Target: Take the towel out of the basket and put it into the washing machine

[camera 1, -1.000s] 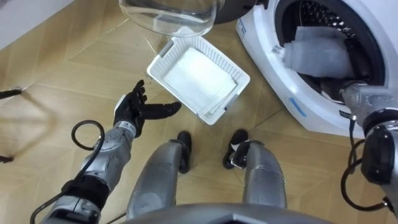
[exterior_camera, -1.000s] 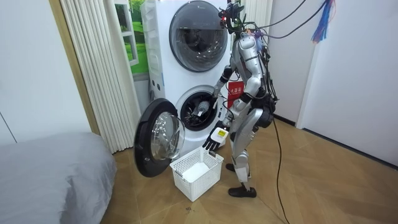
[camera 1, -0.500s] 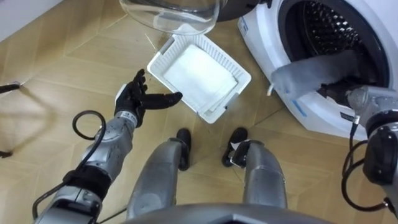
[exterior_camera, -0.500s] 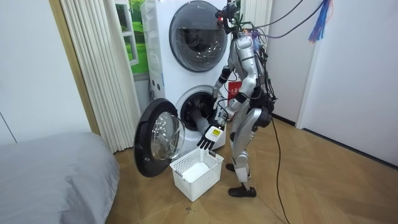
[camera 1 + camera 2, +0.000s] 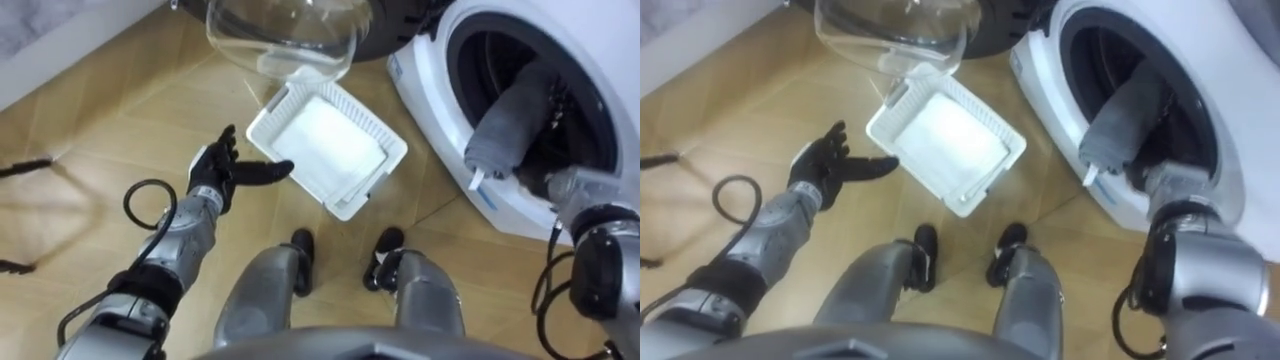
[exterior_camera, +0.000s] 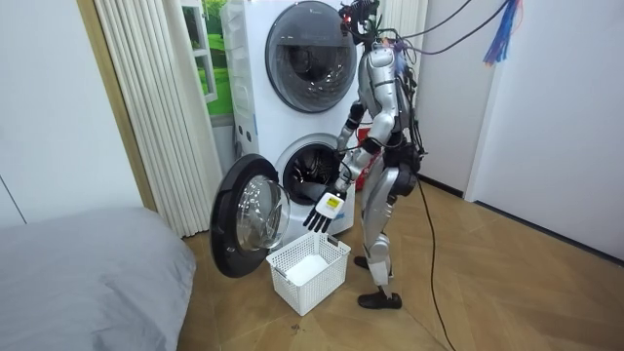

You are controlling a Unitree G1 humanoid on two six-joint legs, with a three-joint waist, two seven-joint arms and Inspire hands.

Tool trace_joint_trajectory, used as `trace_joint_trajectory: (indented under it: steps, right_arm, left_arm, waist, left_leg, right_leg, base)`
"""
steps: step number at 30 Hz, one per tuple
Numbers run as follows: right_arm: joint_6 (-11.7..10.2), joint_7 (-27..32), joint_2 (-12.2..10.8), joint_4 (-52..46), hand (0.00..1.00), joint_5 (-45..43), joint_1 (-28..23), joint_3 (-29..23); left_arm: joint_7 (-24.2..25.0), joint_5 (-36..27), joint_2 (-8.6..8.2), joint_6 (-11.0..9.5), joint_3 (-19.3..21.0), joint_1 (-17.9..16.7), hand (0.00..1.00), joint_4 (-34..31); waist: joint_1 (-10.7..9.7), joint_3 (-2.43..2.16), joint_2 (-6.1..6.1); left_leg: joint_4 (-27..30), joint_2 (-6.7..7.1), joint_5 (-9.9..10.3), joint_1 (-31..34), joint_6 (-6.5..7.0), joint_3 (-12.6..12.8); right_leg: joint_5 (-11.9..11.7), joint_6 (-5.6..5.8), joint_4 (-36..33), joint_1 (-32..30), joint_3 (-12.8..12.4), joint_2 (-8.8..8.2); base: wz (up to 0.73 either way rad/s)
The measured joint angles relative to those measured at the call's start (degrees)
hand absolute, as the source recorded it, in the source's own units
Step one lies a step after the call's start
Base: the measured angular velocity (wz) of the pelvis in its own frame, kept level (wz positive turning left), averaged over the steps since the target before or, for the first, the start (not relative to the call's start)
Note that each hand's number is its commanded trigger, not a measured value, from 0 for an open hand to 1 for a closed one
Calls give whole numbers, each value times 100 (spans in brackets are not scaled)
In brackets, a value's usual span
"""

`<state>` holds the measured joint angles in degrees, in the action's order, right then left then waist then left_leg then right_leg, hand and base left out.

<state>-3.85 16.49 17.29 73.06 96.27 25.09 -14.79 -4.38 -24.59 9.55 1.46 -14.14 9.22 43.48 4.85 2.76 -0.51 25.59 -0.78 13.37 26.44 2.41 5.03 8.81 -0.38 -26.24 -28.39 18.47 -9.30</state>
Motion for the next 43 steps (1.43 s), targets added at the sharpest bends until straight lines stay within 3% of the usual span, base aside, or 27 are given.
trace_joint_trajectory:
  steps: [4, 6, 10, 11, 14, 18, 25, 27, 33, 43]
  right_arm:
    - [55, -251, -180, 75, 0, -38, -442, -12]
    - [110, -510, -326, -82, 0, -308, -924, 26]
    - [87, -809, -408, -64, 0, -1282, -1642, 157]
    - [72, -940, -406, 41, 0, -1930, -1860, 336]
    - [89, -1082, -412, 75, 0, -3632, -2452, 880]
    - [151, -1228, -573, 76, 0, -5573, -2818, 1163]
    - [147, -1606, -656, 19, 0, -6927, -2856, 1374]
    - [149, -1696, -665, 36, 0, -7151, -2864, 1595]
    - [148, -1908, -781, 46, 0, -7231, -2967, 1859]
    - [145, -2195, -856, 63, 0, -7398, -3062, 1847]
  left_arm:
    - [21, 308, 2, -27, 103, -173, 0, 478]
    - [55, 718, 28, -37, 351, -491, 0, 498]
    - [44, 1011, 53, -142, 886, -1142, 0, 564]
    - [21, 1128, 62, -219, 1044, -1332, 0, 691]
    - [-27, 1311, 57, -230, 1251, -1607, 0, 1083]
    - [-44, 1527, 23, -320, 1603, -1891, 0, 1387]
    - [-48, 1534, 6, -370, 1717, -1977, 0, 1867]
    - [-128, 1532, -38, -393, 1804, -2071, 0, 1919]
    - [-170, 1545, -220, -392, 1853, -2169, 0, 1959]
    - [-101, 1803, -224, -383, 1850, -2124, 0, 1951]
  waist:
    - [-128, -50, -79]
    - [-123, -125, -93]
    - [-142, -161, -73]
    - [-143, -202, -38]
    - [-176, -249, 34]
    - [-166, -274, 158]
    - [-157, -246, 132]
    - [-136, -240, 131]
    - [-134, -245, 118]
    - [-187, -239, 133]
  left_leg:
    - [-337, -17, -24, -564, -34, -16]
    - [-564, -25, -38, -883, -56, -26]
    - [-909, -48, -65, -1400, -102, -2]
    - [-1028, -59, -72, -1576, -112, -7]
    - [-1234, -78, -82, -1979, -129, -36]
    - [-1398, -143, -71, -2405, -173, 58]
    - [-1607, -156, -49, -2857, -213, 122]
    - [-1632, -166, -42, -2999, -222, 174]
    - [-1657, -171, -42, -3119, -224, 186]
    - [-1688, -167, -41, -3122, -226, 126]
  right_leg:
    - [-59, 64, 442, 585, 21, 149]
    - [-90, 86, 675, 885, -35, 235]
    - [-87, 101, 928, 1318, -97, 327]
    - [-81, 111, 1022, 1475, -99, 359]
    - [-92, 130, 1285, 1883, -129, 449]
    - [-99, 130, 1460, 2291, -168, 544]
    - [-108, 124, 1459, 2623, -295, 589]
    - [-107, 123, 1485, 2738, -431, 633]
    - [-107, 126, 1571, 2850, -588, 686]
    - [-93, 148, 1664, 2904, -635, 699]
  base:
    - [-6]
    - [-7]
    - [-10]
    - [-12]
    - [-10]
    - [-7]
    - [-9]
    - [-10]
    - [-1]
    - [1]
